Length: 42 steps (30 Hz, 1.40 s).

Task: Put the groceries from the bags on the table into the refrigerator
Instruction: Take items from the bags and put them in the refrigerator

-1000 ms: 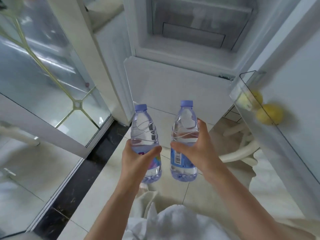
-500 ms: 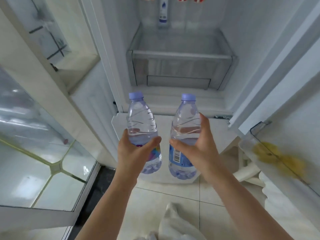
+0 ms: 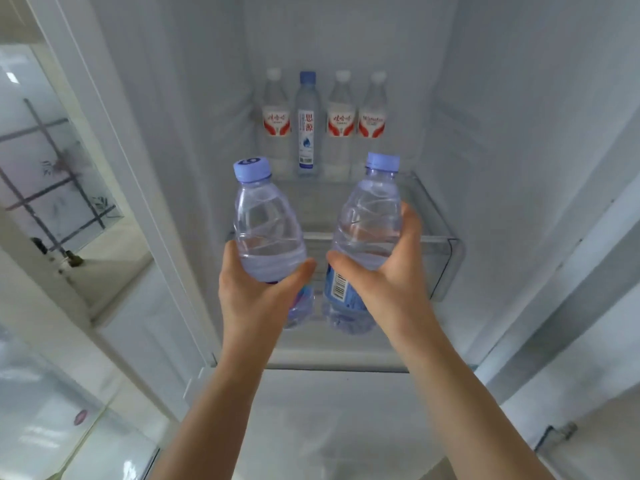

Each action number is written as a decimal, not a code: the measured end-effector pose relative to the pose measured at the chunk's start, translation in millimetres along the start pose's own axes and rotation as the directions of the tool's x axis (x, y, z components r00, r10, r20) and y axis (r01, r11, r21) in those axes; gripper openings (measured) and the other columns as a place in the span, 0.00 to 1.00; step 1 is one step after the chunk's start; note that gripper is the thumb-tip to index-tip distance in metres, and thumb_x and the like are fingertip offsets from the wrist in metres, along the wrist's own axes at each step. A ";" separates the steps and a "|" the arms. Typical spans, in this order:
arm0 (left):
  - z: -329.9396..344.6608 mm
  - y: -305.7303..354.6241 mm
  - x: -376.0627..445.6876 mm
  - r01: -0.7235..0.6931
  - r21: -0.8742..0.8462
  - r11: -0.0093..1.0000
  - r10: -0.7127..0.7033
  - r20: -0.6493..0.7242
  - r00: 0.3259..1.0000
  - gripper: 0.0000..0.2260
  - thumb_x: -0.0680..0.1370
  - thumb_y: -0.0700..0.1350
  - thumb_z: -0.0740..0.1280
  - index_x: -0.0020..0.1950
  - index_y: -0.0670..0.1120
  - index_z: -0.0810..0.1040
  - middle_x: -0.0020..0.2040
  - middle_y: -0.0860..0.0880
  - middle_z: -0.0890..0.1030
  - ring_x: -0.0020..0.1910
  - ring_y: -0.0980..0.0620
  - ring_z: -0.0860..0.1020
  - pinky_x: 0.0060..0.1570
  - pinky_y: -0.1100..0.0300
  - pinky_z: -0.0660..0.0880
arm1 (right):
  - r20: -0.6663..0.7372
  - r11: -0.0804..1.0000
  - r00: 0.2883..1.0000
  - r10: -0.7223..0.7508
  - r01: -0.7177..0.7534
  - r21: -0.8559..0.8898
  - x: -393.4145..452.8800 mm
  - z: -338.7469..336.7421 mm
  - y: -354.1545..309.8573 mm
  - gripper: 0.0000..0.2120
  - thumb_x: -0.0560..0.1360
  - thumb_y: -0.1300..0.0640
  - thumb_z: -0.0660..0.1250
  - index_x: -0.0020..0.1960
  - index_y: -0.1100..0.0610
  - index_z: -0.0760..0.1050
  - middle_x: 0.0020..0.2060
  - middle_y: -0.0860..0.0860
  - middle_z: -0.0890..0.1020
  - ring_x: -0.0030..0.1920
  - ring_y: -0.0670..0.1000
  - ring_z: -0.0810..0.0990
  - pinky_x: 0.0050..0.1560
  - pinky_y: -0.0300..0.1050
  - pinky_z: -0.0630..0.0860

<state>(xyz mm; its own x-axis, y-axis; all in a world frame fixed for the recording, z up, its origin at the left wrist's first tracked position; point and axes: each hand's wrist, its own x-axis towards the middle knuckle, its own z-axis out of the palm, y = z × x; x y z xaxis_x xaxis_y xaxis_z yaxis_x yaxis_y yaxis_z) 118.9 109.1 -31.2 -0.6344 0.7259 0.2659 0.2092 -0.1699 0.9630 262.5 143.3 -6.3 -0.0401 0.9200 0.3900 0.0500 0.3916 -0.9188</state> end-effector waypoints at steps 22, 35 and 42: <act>81.1 -19.0 161.1 -0.102 -0.013 0.995 0.102 0.067 0.992 0.31 0.63 0.39 0.81 0.60 0.46 0.69 0.45 0.60 0.76 0.39 0.74 0.75 0.34 0.79 0.68 | -0.164 0.980 0.966 -0.198 0.190 -0.065 156.6 57.2 62.2 0.43 0.65 0.64 0.78 0.73 0.56 0.58 0.65 0.50 0.70 0.64 0.45 0.72 0.64 0.38 0.71; 84.5 -54.9 194.3 -0.058 0.018 0.998 0.052 0.230 0.972 0.24 0.65 0.47 0.77 0.54 0.38 0.71 0.43 0.44 0.81 0.36 0.51 0.79 0.31 0.65 0.73 | -0.046 0.974 0.976 -0.215 0.211 -0.080 175.9 78.3 86.0 0.41 0.64 0.54 0.78 0.69 0.47 0.59 0.63 0.53 0.72 0.63 0.47 0.74 0.63 0.43 0.74; 77.5 -66.0 181.9 -0.097 -0.019 0.995 0.099 0.243 0.965 0.35 0.68 0.35 0.78 0.69 0.47 0.65 0.60 0.50 0.77 0.58 0.54 0.77 0.58 0.53 0.76 | 0.097 0.983 0.993 -0.072 0.087 -0.161 175.7 66.5 97.6 0.45 0.65 0.68 0.75 0.73 0.54 0.54 0.55 0.32 0.70 0.57 0.33 0.73 0.56 0.29 0.73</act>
<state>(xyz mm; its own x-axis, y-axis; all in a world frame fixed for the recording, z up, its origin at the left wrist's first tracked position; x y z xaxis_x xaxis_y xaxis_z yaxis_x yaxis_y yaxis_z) 47.3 304.0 -49.8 -0.4106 0.8457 0.3408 0.2557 -0.2519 0.9333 194.0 341.9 -31.5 -0.1405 0.8835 0.4469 0.2059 0.4676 -0.8596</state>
